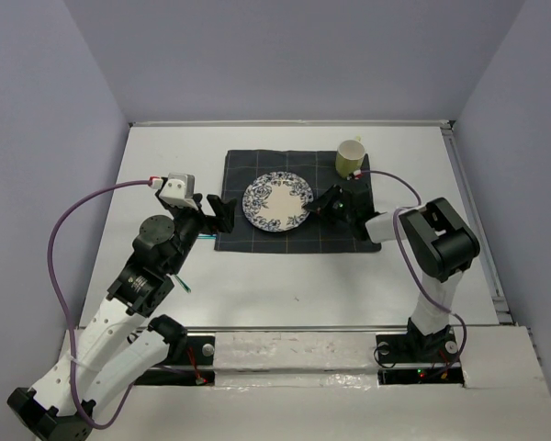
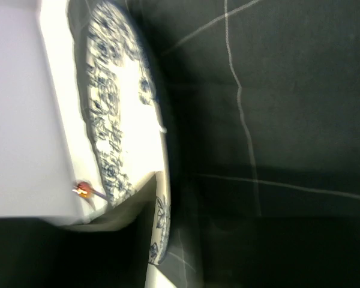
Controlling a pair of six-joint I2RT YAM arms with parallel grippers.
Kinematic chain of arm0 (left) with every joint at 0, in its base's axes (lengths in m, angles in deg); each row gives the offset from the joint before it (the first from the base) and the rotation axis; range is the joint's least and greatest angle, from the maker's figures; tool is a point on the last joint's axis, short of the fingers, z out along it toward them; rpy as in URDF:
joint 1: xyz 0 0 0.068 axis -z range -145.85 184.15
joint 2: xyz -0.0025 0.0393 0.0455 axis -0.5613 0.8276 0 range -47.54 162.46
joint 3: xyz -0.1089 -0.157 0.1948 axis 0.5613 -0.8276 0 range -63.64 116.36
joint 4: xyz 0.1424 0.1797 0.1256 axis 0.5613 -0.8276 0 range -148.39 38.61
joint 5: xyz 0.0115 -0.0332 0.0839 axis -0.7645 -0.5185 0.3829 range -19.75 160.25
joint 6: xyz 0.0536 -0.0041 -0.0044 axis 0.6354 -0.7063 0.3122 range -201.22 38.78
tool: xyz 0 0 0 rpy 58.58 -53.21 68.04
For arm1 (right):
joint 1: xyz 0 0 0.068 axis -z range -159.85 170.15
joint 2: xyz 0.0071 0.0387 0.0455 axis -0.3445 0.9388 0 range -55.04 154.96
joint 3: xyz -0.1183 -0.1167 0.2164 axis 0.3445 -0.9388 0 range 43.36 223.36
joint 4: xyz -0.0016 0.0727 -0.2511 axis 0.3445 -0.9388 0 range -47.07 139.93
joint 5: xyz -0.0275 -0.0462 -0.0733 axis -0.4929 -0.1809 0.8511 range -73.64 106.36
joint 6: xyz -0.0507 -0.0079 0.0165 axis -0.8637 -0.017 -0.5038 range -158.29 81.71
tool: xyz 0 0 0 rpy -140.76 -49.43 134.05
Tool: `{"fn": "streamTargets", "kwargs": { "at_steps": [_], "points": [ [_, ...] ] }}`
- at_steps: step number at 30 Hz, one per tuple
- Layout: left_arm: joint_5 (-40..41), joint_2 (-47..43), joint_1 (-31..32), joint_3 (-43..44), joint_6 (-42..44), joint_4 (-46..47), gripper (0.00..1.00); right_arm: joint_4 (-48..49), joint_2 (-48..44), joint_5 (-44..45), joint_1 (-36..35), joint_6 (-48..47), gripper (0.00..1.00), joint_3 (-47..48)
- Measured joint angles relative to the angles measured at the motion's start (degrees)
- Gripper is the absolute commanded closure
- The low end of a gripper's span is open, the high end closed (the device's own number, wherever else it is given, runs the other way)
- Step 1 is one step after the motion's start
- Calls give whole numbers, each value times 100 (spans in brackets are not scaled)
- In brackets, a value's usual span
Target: Set the dinner table for one person
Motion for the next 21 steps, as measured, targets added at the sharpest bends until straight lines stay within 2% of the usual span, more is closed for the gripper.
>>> {"fn": "streamTargets", "kwargs": {
  "at_steps": [1, 4, 6, 11, 13, 17, 19, 21],
  "points": [
    [0, 0, 0, 0, 0, 0, 1, 4, 0, 2, 0, -9, 32, 2],
    [4, 4, -2, 0, 0, 0, 1, -216, -37, 59, 0, -15, 12, 138],
    [26, 15, -15, 0, -4, -2, 1, -420, -170, 140, -7, -92, 10, 210],
    [127, 17, -111, 0, -22, -2, 1, -1088, -896, 485, -79, -474, 13, 221],
    [254, 13, -181, 0, -42, -4, 1, -1300, -1244, 610, -133, -715, 27, 168],
    [599, 15, -299, 0, -133, -13, 1, -1613, -1888, 713, -420, -1495, 35, -20],
    [678, 13, -348, 0, -164, -15, 1, -1735, -1908, 636, -704, -2024, 37, 179],
    [782, 7, -435, 0, -216, -28, 1, -1818, -1663, 479, -1034, -2463, 45, 588]
  ]
}}
